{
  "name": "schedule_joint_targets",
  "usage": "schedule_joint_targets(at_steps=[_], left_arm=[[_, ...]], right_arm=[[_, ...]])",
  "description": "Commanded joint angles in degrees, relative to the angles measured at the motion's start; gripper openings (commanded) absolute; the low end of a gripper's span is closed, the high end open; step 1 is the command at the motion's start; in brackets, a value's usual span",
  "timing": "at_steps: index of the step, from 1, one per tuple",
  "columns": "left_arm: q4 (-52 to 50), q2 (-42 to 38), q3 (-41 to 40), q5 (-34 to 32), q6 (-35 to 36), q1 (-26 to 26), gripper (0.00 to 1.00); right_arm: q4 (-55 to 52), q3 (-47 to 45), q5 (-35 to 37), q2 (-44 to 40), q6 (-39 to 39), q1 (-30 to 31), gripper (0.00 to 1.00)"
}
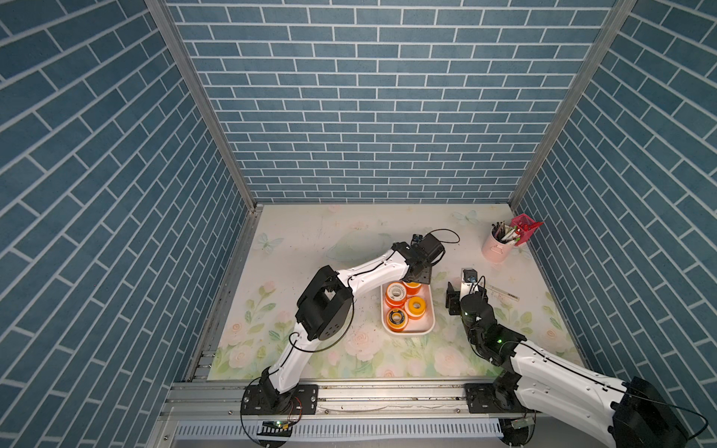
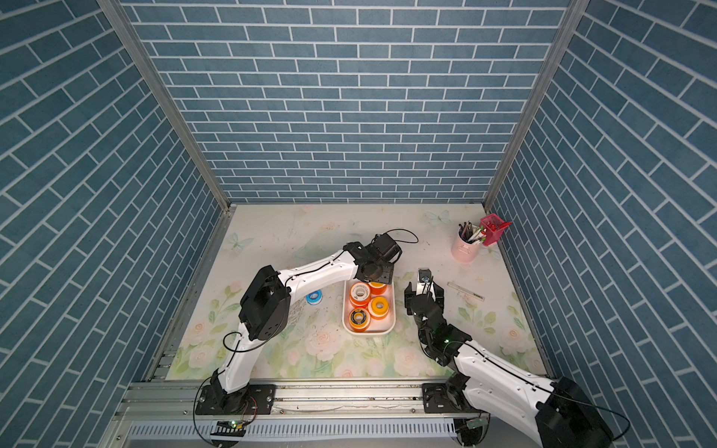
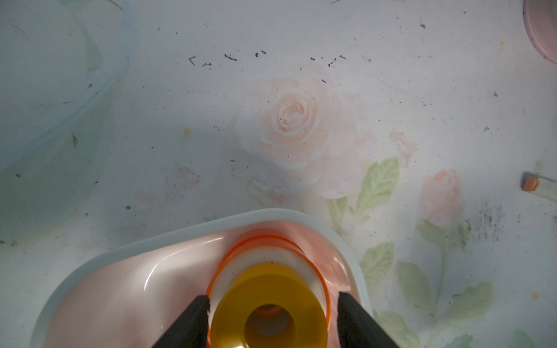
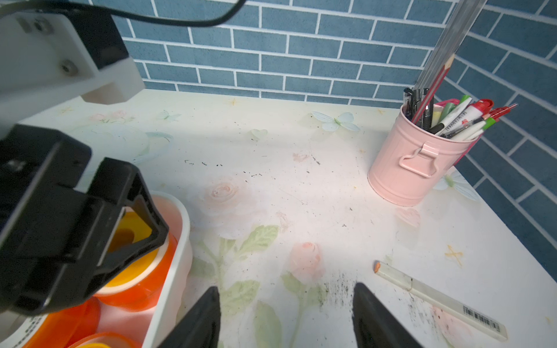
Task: Put the sealing tape into the storage box
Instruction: Place the sealing tape in the storage box, then pick up the sealing tape at the center of the board.
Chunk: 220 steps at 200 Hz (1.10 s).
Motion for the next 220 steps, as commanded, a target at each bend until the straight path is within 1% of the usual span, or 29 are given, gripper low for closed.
schedule_joint_targets(at_steps=[1, 40, 60, 77, 98, 128, 144, 176, 197, 220], left_arm=[[-1.0, -0.9, 0.0, 0.1, 0.7, -0.4, 0.71], [-0.4, -6.1, -0.3, -3.3, 1.7, -0.1, 0.74], [0.2, -10.7, -2.9, -4.9, 2.3, 1.0, 0.75], [2.3, -16.8, -8.1, -4.8, 2.5, 2.8, 0.76], [5.2, -25.8, -17.5, -3.7, 2.5, 6.6, 0.78], [6.2, -37.7, -29.3, -4.2, 3.3, 13.0, 0.80], [6.3, -43.3, -35.5, -3.2, 4.1, 17.3, 0.80], [5.6, -53.0, -45.2, -2.7, 6.3, 26.4, 0.82], [5.2, -57.6, -49.8, -2.1, 7.7, 31.7, 0.83], [5.1, -60.8, -53.0, -2.8, 8.9, 35.2, 0.83]], right_arm=[[0.0, 0.1, 0.1, -0.4, 1.6, -0.3, 0.69], [0.3, 0.0, -0.3, -0.7, 1.4, -0.2, 0.69], [0.7, 0.2, -0.7, -0.9, 1.1, -0.3, 0.70], [0.3, 1.0, -1.4, -0.8, 0.8, -0.2, 0.71], [-1.5, 3.6, -3.3, -0.4, 0.3, -0.3, 0.73], [-2.9, 8.9, -10.2, 2.2, -1.2, -0.3, 0.74], [-4.7, 13.2, -15.7, 5.9, -2.2, -0.2, 0.75], [-8.0, 24.3, -29.1, 17.9, -4.5, 0.5, 0.74], [-11.2, 32.3, -31.9, 26.7, -7.0, 3.3, 0.74], [-15.2, 41.2, -35.2, 36.1, -8.6, 6.7, 0.75]])
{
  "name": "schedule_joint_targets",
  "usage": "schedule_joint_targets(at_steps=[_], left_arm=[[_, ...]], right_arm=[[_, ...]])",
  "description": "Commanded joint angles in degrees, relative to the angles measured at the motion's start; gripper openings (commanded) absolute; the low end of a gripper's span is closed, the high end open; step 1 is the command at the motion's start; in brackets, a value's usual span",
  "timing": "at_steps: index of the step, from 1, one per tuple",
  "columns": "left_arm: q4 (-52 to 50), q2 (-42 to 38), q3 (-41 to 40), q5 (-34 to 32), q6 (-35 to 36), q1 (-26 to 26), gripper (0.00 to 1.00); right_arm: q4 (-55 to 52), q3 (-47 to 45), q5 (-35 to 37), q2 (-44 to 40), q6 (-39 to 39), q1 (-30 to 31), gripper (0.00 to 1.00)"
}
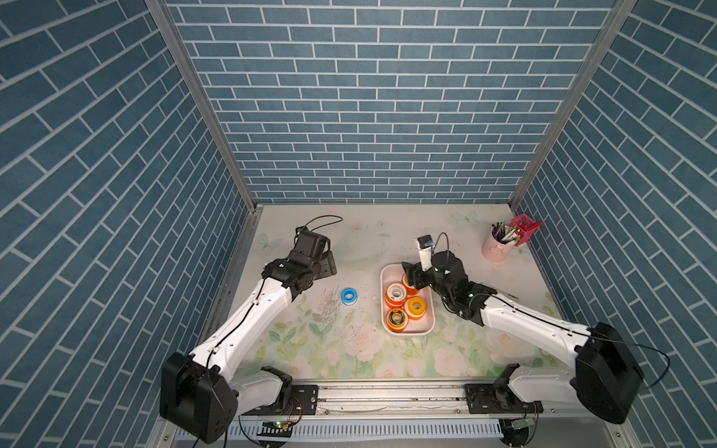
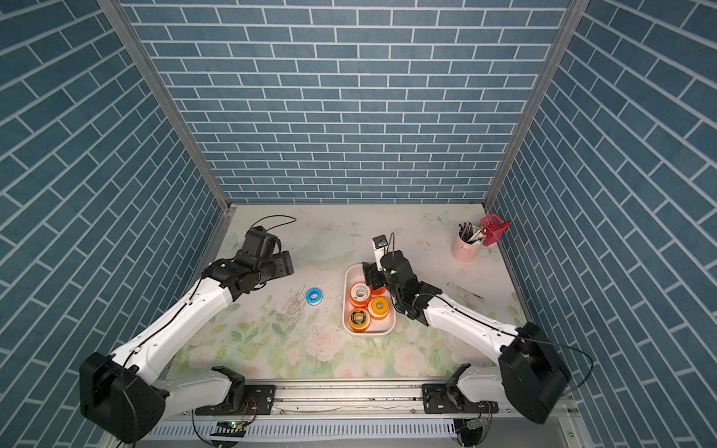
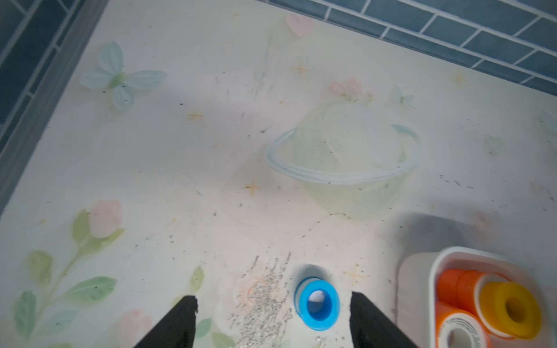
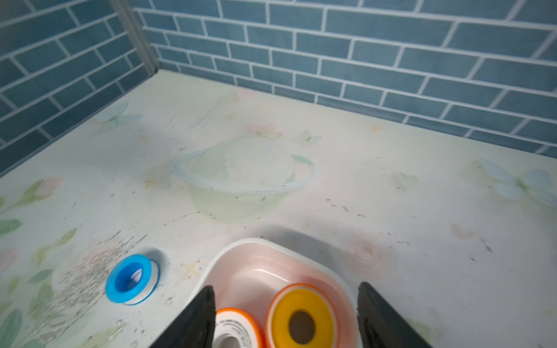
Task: Put the sealing tape into the storage box
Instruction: Pick up the sealing tape at the center of the board.
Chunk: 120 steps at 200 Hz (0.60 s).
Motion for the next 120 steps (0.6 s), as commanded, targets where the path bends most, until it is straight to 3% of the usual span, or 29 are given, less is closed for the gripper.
schedule_joint_targets(at_steps=[1, 26, 40, 120], left_arm=[[-0.7, -2.8, -2.8, -0.3, 2.7, 2.9, 0.83], [0.9, -6.6, -6.0, -0.9, 3.6, 6.1, 0.83], [1.8, -9.1, -7.0, -0.8, 3.6, 7.4, 0.89], [3.6, -12.5, -8.5, -0.3, 3.3, 7.6, 0.88]], right_arm=[[-6.7, 7.7, -7.2, 7.8, -3.8, 3.3, 0.75], [-11.4, 17.1, -7.1, 17.1, -4.3, 7.0, 0.78], [-14.1, 22.0, -7.6, 21.8, -3.3, 8.6, 0.80], [-22.6, 38.3, -12.0, 39.2, -2.8, 12.1, 0.86]])
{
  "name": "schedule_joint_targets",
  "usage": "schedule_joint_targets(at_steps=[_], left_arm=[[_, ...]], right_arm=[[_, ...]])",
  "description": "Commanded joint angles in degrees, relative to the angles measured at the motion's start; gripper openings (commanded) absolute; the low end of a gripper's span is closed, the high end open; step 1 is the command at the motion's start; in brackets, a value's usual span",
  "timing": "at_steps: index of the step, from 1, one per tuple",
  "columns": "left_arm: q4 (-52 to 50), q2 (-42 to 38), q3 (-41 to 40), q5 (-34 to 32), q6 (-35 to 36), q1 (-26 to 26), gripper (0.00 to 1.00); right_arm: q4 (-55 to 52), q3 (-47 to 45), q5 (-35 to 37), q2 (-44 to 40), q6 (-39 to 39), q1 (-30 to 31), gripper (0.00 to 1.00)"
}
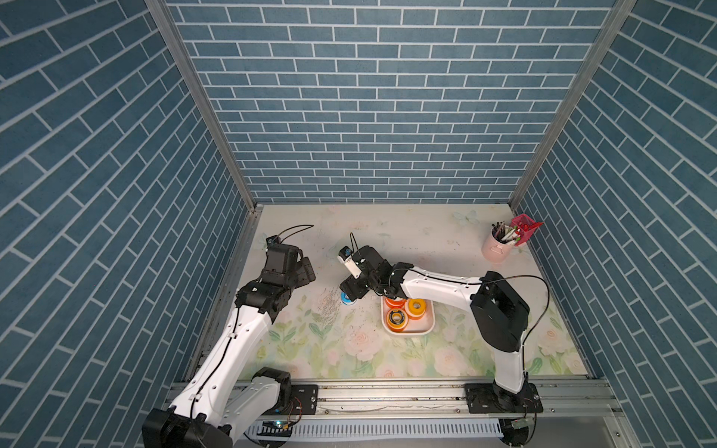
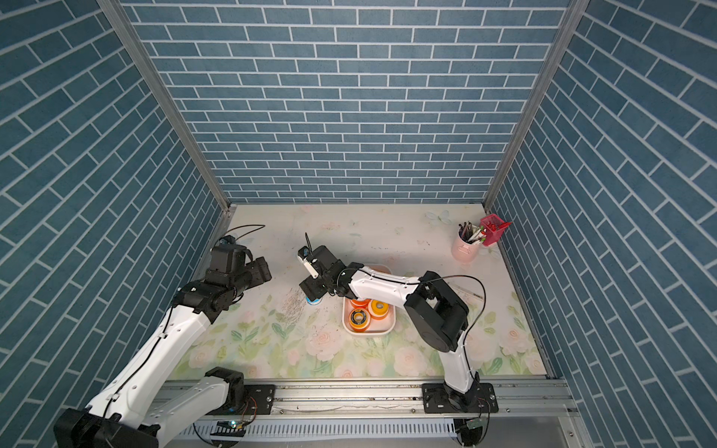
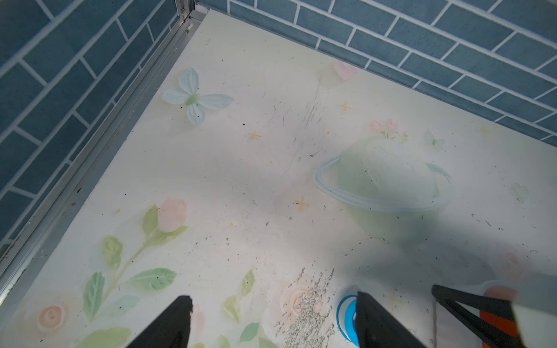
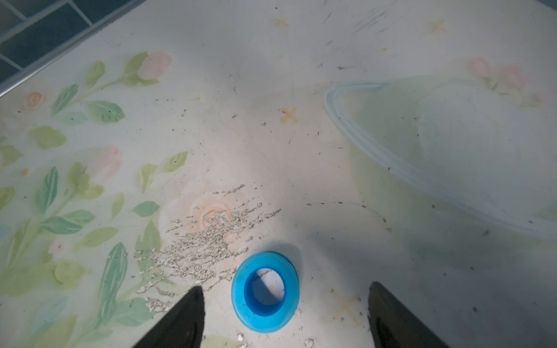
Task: Put the sealing tape into the storage box
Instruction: Pick up the sealing tape at the center of the board.
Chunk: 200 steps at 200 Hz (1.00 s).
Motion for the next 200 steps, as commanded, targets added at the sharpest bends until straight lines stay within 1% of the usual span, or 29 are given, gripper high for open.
schedule_joint_targets(at_steps=[1, 14, 36, 55, 81, 84, 91, 112, 169, 181, 200], left_arm=[[0.7, -1.2, -1.0, 0.2, 0.5, 0.4, 0.88], [0.7, -1.2, -1.1, 0.1, 0.4, 0.5, 0.89], [-0.3, -0.7, -0.8, -2.4, -0.4, 0.4, 0.89], [-0.2, -0.6, -0.9, -2.1, -0.4, 0.4, 0.89], [-0.2, -0.5, -0.9, -1.9, -0.3, 0.5, 0.89], [-0.2, -0.6, -0.9, -1.9, -0.3, 0.4, 0.89], [-0.1, -0.5, -0.9, -1.9, -0.3, 0.4, 0.89], [0.0, -0.4, -1.0, -1.7, -0.3, 0.5, 0.89], [0.0, 0.1, -1.0, -1.4, -0.1, 0.4, 0.89], [0.0, 0.1, -1.0, -1.3, -0.1, 0.5, 0.89], [-0.1, 0.2, -1.0, -1.3, -0.1, 0.4, 0.89]], right_arm=[[-5.2, 3.6, -2.1, 3.5, -0.5, 0.7, 0.86], [-6.2, 5.1, -1.9, 5.4, -0.6, 0.9, 0.86], [-7.7, 7.1, -0.3, 7.8, -0.6, 1.3, 0.86], [-8.6, 8.2, 1.2, 9.3, -1.0, 1.7, 0.85], [-9.5, 8.9, 1.1, 10.2, -1.1, 2.3, 0.82], [-9.6, 9.1, 1.0, 11.7, -1.0, 2.3, 0.81], [-9.8, 9.1, 0.9, 12.2, -1.3, 2.5, 0.80], [-10.0, 9.1, 0.7, 12.5, -1.4, 3.0, 0.74], [-11.2, 10.2, 1.7, 12.6, -1.2, 3.2, 0.56], [-11.3, 10.4, 1.6, 12.2, -1.3, 3.2, 0.53], [-11.3, 10.4, 1.3, 11.1, -1.3, 3.4, 0.52]])
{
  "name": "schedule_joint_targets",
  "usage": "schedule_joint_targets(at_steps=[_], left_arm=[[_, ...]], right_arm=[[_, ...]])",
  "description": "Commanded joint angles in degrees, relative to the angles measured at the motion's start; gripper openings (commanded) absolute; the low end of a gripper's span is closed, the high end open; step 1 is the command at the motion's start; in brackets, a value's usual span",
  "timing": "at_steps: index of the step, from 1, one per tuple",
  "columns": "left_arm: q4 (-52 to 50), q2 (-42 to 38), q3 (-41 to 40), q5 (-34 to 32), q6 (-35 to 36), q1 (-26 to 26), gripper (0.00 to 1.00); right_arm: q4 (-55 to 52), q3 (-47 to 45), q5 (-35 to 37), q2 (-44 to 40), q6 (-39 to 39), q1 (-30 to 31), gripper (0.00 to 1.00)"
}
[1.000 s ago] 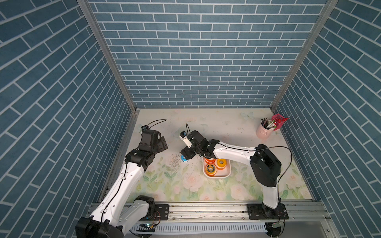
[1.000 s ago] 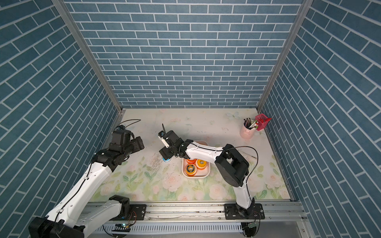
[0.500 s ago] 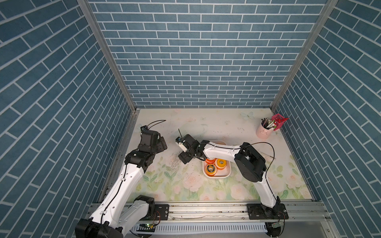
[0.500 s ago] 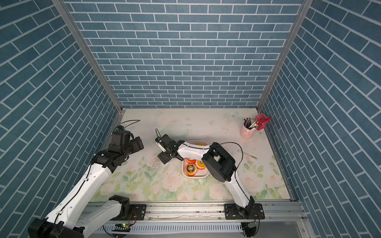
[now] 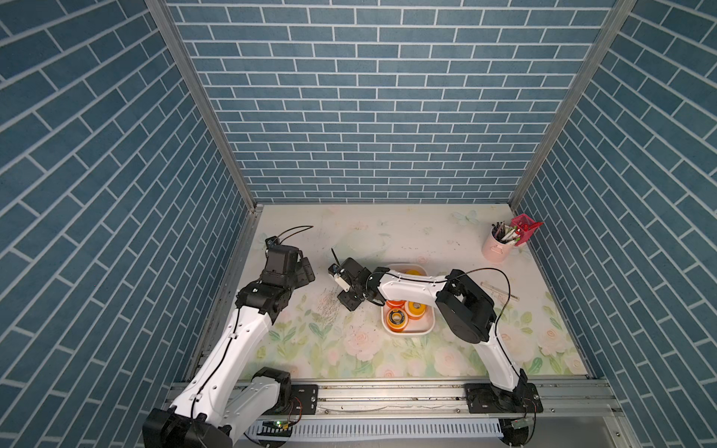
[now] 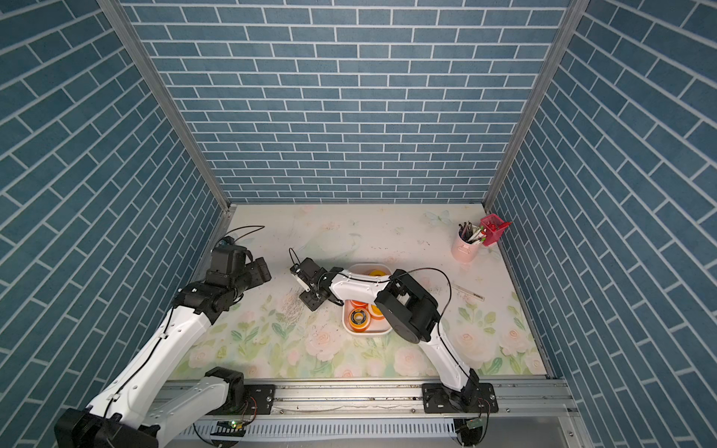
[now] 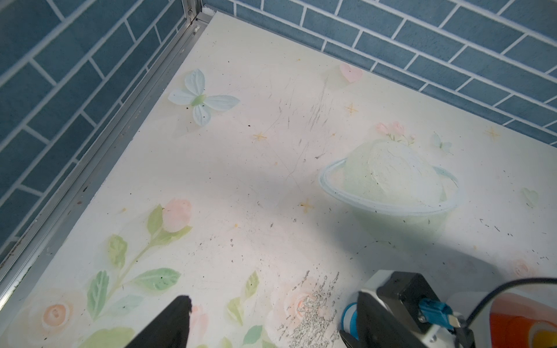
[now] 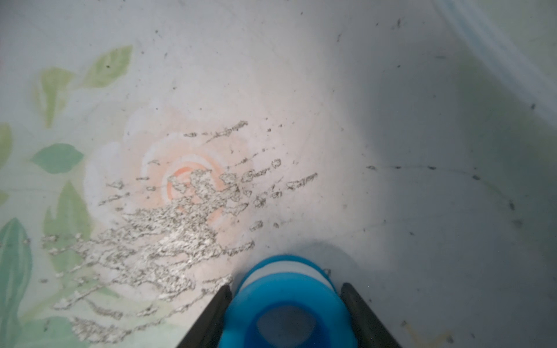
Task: Put the sealing tape into the storage box
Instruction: Pick up the sealing tape at the center of the board.
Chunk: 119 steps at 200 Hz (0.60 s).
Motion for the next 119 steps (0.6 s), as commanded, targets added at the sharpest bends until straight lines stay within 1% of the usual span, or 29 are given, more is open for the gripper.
schedule_joint_targets(at_steps=[1, 13, 18, 60, 97, 119], left_arm=[[-0.3, 0.1, -0.5, -0.1, 0.2, 0.4, 0.89], [-0.2, 0.1, -0.5, -0.1, 0.1, 0.4, 0.89], [-0.2, 0.1, -0.5, 0.1, 0.1, 0.4, 0.89], [-0.2, 0.4, -0.5, 0.3, 0.2, 0.4, 0.89], [-0.1, 0.4, -0.6, 0.5, 0.2, 0.4, 0.89], [0.0, 0.6, -0.6, 0.7, 0.3, 0.4, 0.89]], right_arm=[[-1.7, 1.4, 0.4, -0.6, -0.2, 0.5, 0.51], [-1.9, 1.5, 0.2, -0.6, -0.3, 0.4, 0.51], [-1.9, 1.4, 0.0, -2.6, -0.3, 0.4, 0.51], [-2.0, -0.1, -0.2, -6.9, -1.0, 0.4, 0.50], [-2.9, -3.1, 2.9, -13.3, -1.7, 0.0, 0.49], [-2.8, -6.5, 4.3, -17.6, -1.7, -1.2, 0.49]])
